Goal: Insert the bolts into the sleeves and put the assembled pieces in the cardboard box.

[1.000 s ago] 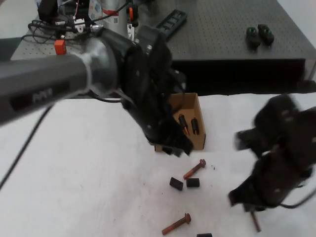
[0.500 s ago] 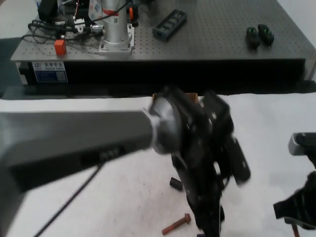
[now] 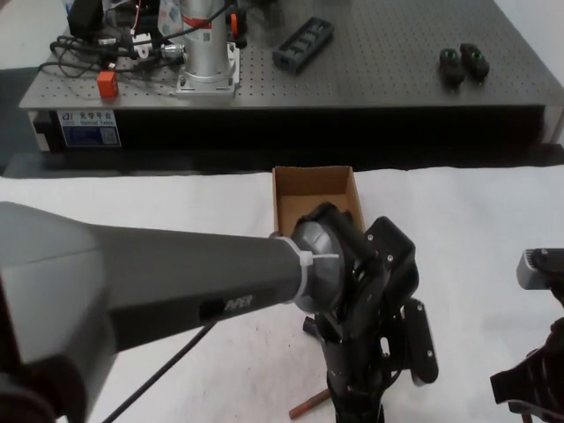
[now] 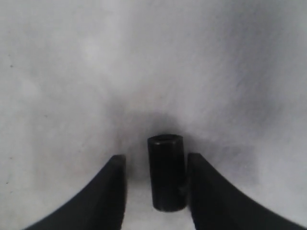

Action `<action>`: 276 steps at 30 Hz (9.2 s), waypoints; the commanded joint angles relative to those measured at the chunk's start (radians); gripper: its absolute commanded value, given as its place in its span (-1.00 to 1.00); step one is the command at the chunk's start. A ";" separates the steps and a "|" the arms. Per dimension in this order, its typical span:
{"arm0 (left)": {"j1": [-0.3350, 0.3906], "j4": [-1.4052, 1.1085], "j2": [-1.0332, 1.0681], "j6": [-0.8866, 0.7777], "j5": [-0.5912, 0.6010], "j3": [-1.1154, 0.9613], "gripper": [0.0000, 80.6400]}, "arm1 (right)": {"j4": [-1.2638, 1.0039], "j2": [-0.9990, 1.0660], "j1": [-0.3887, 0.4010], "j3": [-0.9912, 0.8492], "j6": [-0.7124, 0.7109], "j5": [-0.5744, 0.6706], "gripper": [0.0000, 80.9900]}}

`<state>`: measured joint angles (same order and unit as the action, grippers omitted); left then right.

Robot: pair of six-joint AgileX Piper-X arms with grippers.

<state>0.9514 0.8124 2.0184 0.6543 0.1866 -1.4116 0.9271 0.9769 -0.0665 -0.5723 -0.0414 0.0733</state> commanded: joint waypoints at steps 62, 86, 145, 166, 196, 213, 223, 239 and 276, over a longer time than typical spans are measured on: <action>-0.125 -1.054 -0.817 -1.013 0.274 0.702 -0.98 | -1.086 -0.112 0.302 0.001 0.617 0.520 -0.98; -0.125 -1.107 -0.817 -1.011 0.269 0.703 -0.98 | -1.046 -0.112 0.302 0.001 0.602 0.524 -0.98; -0.381 -0.207 0.306 -1.072 -0.062 -0.552 -0.38 | -0.230 0.142 0.046 -0.078 0.096 0.206 0.05; -0.505 -0.067 -0.314 -0.835 -0.175 -0.135 -0.41 | 0.017 0.973 0.430 -0.782 -0.386 -0.089 0.05; -0.303 -0.072 -0.309 -0.437 0.132 0.227 -0.20 | 0.027 0.794 0.294 -0.629 -0.257 0.061 -0.98; -0.126 0.005 -0.028 -0.304 -0.047 0.015 -0.30 | -0.050 0.194 0.100 -0.216 -0.194 0.100 -0.98; -0.126 0.073 -0.002 -0.291 -0.043 0.018 -0.30 | -0.064 0.175 0.097 -0.210 -0.180 0.102 -0.98; -0.173 -0.014 -0.126 -0.525 -0.042 0.011 -0.98 | -0.110 0.040 0.101 -0.131 -0.097 0.323 -0.98; -0.379 -0.853 -0.735 -1.175 0.454 0.502 -0.98 | -1.135 0.114 0.496 0.023 0.489 0.370 -0.98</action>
<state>0.5742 -0.0279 1.2994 -0.5132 0.6191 -0.9077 -0.1913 1.0917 0.4303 -0.5347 0.4529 0.4576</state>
